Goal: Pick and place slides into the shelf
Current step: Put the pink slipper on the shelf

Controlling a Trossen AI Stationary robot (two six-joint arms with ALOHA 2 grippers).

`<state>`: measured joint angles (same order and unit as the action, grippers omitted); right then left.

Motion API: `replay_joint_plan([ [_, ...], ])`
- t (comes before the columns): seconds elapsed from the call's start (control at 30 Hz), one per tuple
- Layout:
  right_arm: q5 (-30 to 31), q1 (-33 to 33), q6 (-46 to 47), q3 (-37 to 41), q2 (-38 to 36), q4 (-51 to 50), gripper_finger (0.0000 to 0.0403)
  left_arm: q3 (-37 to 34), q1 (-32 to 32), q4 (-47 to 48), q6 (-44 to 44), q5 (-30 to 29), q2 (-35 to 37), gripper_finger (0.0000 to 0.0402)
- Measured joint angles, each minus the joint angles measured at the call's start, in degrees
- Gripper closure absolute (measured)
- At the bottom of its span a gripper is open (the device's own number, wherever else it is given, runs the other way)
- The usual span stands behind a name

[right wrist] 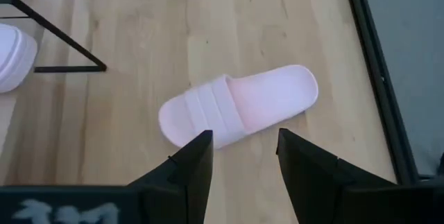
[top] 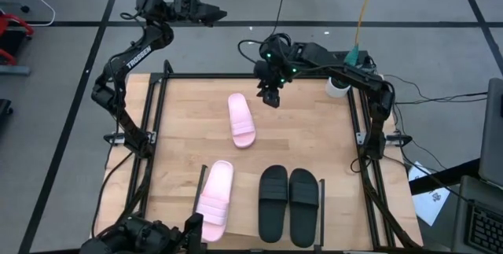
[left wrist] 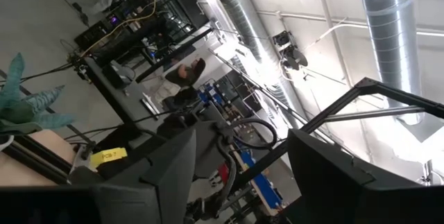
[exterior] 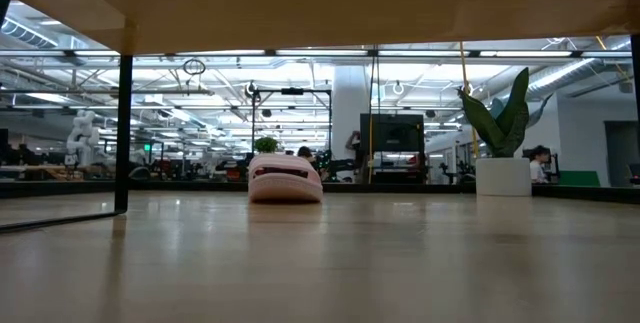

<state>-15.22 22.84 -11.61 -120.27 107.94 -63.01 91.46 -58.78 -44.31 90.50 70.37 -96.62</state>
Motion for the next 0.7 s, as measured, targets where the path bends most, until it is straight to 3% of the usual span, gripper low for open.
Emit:
replay_joint_plan([
  [0.3, 0.0, -0.5, 2.3, 0.0, 0.0, 6.0, 0.0252, 0.0, 0.4, 0.0, -0.1, 1.1, 0.0, 0.0174],
  [0.7, 0.3, -4.1, -4.3, 0.0, 2.5, 6.9, 0.0252, 0.0, 0.4, -0.1, -0.1, 1.8, 0.0, 0.0174],
])
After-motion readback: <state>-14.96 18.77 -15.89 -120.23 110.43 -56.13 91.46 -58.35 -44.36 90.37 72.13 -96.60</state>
